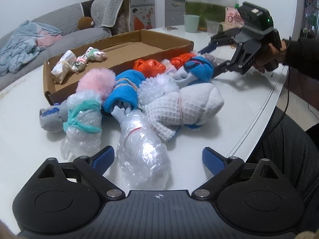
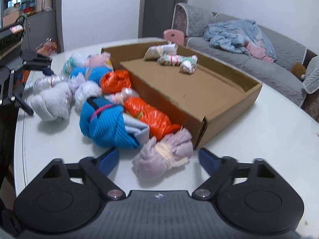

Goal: Organize objects
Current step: 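Move both tools back over the pile of bundles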

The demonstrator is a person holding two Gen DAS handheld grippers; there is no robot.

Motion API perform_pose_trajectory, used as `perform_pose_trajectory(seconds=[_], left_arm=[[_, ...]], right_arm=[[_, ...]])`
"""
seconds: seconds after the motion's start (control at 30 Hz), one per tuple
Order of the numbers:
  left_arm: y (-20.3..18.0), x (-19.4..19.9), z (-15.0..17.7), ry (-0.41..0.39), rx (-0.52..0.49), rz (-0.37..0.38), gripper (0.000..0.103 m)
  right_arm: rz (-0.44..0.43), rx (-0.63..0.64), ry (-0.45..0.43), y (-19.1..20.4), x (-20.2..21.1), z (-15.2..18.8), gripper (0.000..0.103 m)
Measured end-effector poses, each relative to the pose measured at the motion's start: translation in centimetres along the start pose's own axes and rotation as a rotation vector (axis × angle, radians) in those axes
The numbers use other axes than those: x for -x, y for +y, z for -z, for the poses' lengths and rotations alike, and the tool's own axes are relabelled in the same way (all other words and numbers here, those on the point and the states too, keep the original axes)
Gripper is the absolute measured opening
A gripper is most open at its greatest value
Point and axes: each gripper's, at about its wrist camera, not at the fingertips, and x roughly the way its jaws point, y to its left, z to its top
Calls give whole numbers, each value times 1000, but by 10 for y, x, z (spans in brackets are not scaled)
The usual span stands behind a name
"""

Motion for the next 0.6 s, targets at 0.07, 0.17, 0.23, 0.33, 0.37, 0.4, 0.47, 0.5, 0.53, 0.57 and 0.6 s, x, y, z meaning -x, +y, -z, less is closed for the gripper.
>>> perform_pose_trajectory(seconds=[0.07,0.17,0.23,0.33,0.37,0.4,0.47,0.5,0.53,0.57,0.6], left_arm=[[0,1,-1,-15,14,28,82],[-4,2,-1,-29,1,35,72],[-5,3,-1,-33,-2,39,67],[-7,4,2,-42,-7,23,74],[-7,4,3,-43,-14,7,78],[-7,5,3,-46,-25,-9,83],[-7,4,3,-52,-49,-33,86],[-6,3,2,-51,-53,-39,88],[-5,2,1,-49,-57,-40,90],[-4,1,0,-48,-64,-38,91],[-3,0,0,-49,-69,-37,93]], right_arm=[[-21,-17,-8,1,4,3,67],[-28,-5,-23,12,15,11,57],[-42,15,-22,23,23,16,57],[-47,36,-19,32,33,22,69],[-47,41,-20,33,36,23,77],[-44,44,-21,31,36,22,82],[-52,46,-19,26,36,21,87],[-49,51,-18,24,34,19,87],[-51,54,-14,22,32,19,87],[-51,58,-12,20,29,17,87],[-51,61,-12,18,24,15,87]])
